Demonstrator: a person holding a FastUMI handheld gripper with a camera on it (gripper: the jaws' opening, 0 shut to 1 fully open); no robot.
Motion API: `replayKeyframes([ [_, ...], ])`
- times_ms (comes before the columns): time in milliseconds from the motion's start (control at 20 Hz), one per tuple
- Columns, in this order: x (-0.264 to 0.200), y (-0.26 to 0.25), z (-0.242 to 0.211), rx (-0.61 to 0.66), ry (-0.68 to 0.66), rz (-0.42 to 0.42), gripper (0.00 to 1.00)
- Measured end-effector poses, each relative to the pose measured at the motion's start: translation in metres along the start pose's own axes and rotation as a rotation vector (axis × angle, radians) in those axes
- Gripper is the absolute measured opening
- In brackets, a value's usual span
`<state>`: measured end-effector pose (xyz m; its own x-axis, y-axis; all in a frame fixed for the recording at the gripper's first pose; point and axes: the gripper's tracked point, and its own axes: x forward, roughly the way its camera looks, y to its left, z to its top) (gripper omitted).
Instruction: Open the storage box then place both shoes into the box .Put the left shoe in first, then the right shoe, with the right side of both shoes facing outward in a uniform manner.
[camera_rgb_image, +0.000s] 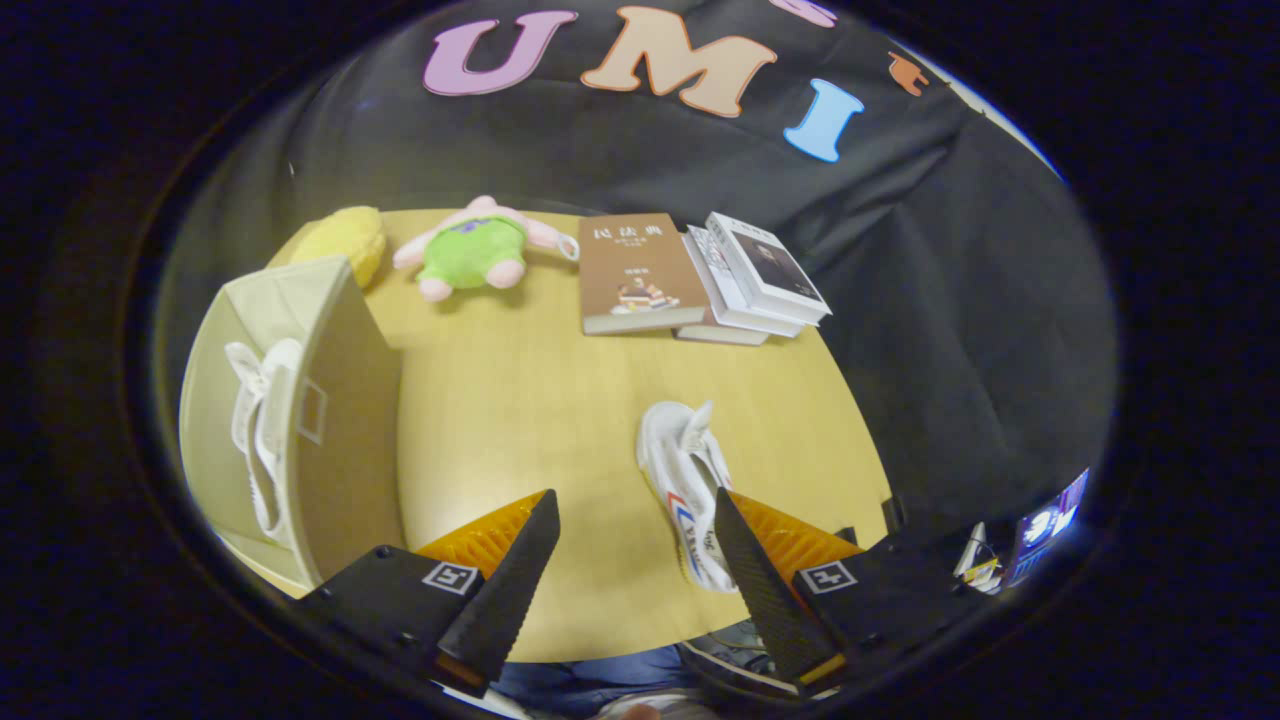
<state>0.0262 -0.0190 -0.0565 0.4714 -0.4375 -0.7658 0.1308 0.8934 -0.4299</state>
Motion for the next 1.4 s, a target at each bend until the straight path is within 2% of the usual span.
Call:
replayKeyframes([
  [250, 0.043, -0.051, -0.045, -0.078, 0.135, -0.105, 0.99],
  [400, 0.067, -0.066, -0.057, -0.073, 0.172, -0.113, 0.98],
  [550, 0.088, -0.081, -0.069, -0.128, 0.220, -0.127, 0.98],
  [850, 0.123, -0.092, -0.075, -0.203, 0.274, -0.109, 0.96],
  [1250, 0.158, -0.091, -0.047, -0.357, 0.206, -0.047, 0.96],
  [1400, 0.164, -0.086, -0.050, -0.377, 0.227, -0.015, 0.80],
])
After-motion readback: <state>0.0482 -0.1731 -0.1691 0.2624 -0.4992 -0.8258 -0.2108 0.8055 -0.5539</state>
